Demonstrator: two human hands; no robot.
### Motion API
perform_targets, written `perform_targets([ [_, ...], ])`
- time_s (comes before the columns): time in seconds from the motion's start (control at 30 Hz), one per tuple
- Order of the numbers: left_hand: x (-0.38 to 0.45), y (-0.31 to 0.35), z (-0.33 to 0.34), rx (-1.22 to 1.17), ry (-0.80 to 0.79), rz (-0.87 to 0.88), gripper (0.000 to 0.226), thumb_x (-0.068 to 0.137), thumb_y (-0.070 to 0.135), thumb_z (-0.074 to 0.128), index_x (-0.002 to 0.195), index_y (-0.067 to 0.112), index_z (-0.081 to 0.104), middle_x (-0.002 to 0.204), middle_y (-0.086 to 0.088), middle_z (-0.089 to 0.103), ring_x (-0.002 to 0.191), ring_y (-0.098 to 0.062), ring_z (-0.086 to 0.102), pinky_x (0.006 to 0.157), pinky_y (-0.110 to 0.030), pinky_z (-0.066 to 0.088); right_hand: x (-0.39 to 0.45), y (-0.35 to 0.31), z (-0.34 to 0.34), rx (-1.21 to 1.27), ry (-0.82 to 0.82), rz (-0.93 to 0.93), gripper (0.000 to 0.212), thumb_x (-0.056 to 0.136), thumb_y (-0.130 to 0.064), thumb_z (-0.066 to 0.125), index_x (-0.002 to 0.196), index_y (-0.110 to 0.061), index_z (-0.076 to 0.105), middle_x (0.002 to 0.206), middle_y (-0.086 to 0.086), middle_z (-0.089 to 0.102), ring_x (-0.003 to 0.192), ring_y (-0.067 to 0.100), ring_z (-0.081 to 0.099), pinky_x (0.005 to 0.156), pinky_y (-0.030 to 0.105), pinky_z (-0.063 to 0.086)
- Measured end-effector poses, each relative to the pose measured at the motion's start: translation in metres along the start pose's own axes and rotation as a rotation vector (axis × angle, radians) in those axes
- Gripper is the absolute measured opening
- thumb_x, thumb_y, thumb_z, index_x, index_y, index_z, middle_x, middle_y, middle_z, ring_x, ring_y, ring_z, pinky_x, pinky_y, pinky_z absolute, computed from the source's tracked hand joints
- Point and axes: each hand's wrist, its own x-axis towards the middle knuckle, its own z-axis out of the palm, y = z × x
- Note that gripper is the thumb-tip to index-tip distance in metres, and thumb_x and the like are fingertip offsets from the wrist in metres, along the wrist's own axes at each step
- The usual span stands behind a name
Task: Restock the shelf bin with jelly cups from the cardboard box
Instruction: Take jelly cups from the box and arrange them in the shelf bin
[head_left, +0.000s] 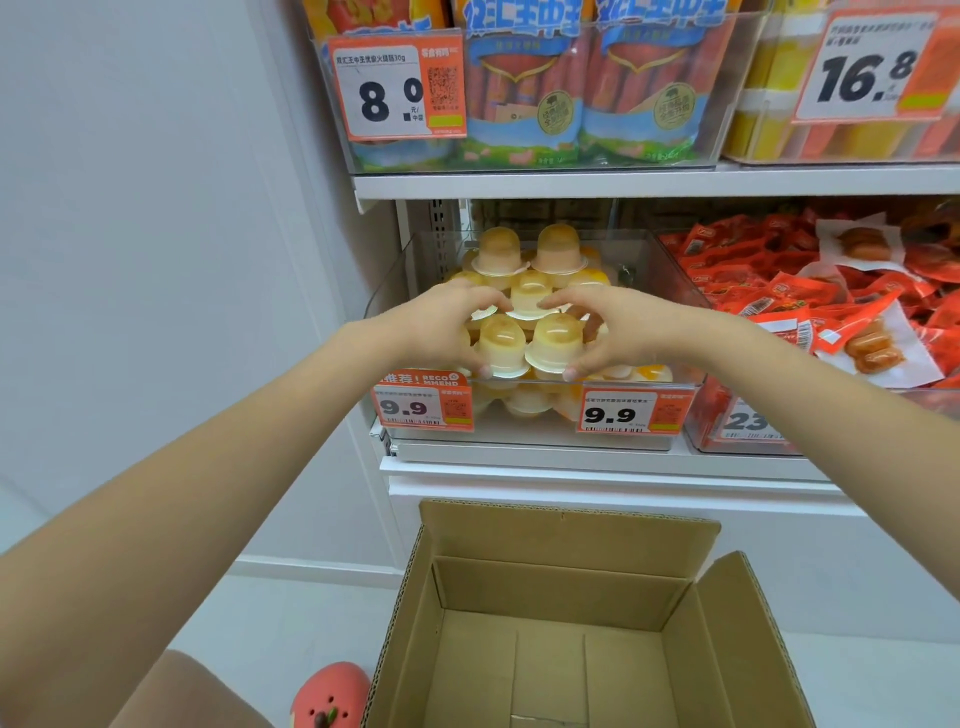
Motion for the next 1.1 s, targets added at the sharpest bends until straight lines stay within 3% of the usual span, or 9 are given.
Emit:
perform_targets([
  [0.2,-0.044,-0.011,0.012,-0.181,0.38,-0.13,0.073,0.076,0.022,0.077,0.139,0.015,0.04,0.134,-0.008,0.044,0.124,-0.021,0.043,0.106,-0.029,0.036,-0.042,0.018,0.031,0.086,0.293,-0.029,0.07,0.08,-0.031,0.074,0.139,-0.035,0.037,0.126,-0.004,0.053,0.109,0.018,0.051,0.09,0.03,0.044],
  [0.33,-0.064,-0.019,0.031,-0.29,0.378,-0.236,0.066,0.089,0.023,0.064,0.146,0.022,0.032,0.135,-0.008,0.053,0.12,-0.021,0.053,0.103,-0.036,0.044,-0.068,0.017,0.063,-0.072,0.297,-0.066,0.085,0.088,-0.044,0.061,0.147,-0.049,0.0,0.153,-0.004,0.033,0.133,0.022,0.038,0.105,0.041,0.037],
  [0.4,-0.068,-0.017,0.035,-0.355,0.38,-0.24,0.058,0.093,0.024,0.059,0.144,0.031,0.035,0.127,-0.004,0.059,0.108,-0.022,0.061,0.091,-0.041,0.052,-0.072,0.015,0.074,-0.285,0.281,-0.081,0.082,0.09,-0.054,0.051,0.146,-0.05,-0.009,0.159,-0.005,0.016,0.139,0.023,0.031,0.112,0.042,0.028],
  [0.6,-0.067,-0.014,0.037,-0.415,0.389,-0.28,0.044,0.095,0.024,0.055,0.138,0.029,0.046,0.109,0.0,0.065,0.093,-0.013,0.061,0.07,-0.028,0.05,-0.07,0.012,0.084,-0.405,0.293,-0.019,0.072,0.092,-0.058,0.043,0.148,-0.047,-0.001,0.161,-0.006,0.002,0.141,0.022,0.023,0.114,0.036,0.012],
  [0.7,-0.068,-0.015,0.037,-0.332,0.392,-0.268,0.045,0.096,0.024,0.053,0.14,0.024,0.045,0.127,-0.002,0.059,0.112,-0.019,0.057,0.091,-0.035,0.05,-0.074,0.009,0.081,-0.403,0.279,-0.026,0.072,0.092,-0.057,0.043,0.147,-0.048,-0.002,0.161,-0.008,0.001,0.142,0.021,0.018,0.115,0.036,0.011],
  [0.77,-0.076,-0.012,0.043,-0.189,0.499,-0.268,0.046,0.097,0.023,0.051,0.141,0.015,0.043,0.14,-0.005,0.048,0.128,-0.023,0.044,0.107,-0.034,0.036,-0.081,0.007,0.082,-0.377,0.302,-0.052,0.072,0.092,-0.054,0.046,0.148,-0.047,0.001,0.16,-0.009,0.004,0.143,0.02,0.016,0.115,0.037,0.016],
  [0.9,-0.118,0.004,0.072,-0.159,0.746,-0.195,0.035,0.093,0.009,0.053,0.128,0.008,0.051,0.125,-0.009,0.049,0.118,-0.022,0.045,0.095,-0.025,0.037,-0.121,0.013,0.103,-0.258,0.435,-0.104,0.065,0.091,-0.04,0.057,0.146,-0.043,0.023,0.153,-0.007,0.031,0.135,0.019,0.032,0.107,0.04,0.033],
  [1.0,-0.141,0.009,0.103,-0.041,0.676,-0.087,0.033,0.087,0.001,0.059,0.12,0.004,0.056,0.118,-0.012,0.052,0.108,-0.027,0.052,0.086,-0.033,0.046,-0.156,0.033,0.13,-0.187,0.411,0.052,0.055,0.091,-0.04,0.056,0.141,-0.04,0.034,0.15,-0.009,0.034,0.132,0.018,0.034,0.106,0.04,0.036],
  [1.1,-0.153,0.01,0.132,-0.072,0.49,-0.129,0.032,0.089,0.009,0.057,0.121,0.01,0.054,0.119,-0.007,0.05,0.104,-0.024,0.054,0.082,-0.035,0.049,-0.178,0.056,0.149,-0.179,0.176,0.305,0.057,0.091,-0.046,0.053,0.142,-0.045,0.027,0.155,-0.009,0.022,0.132,0.019,0.03,0.106,0.041,0.035],
])
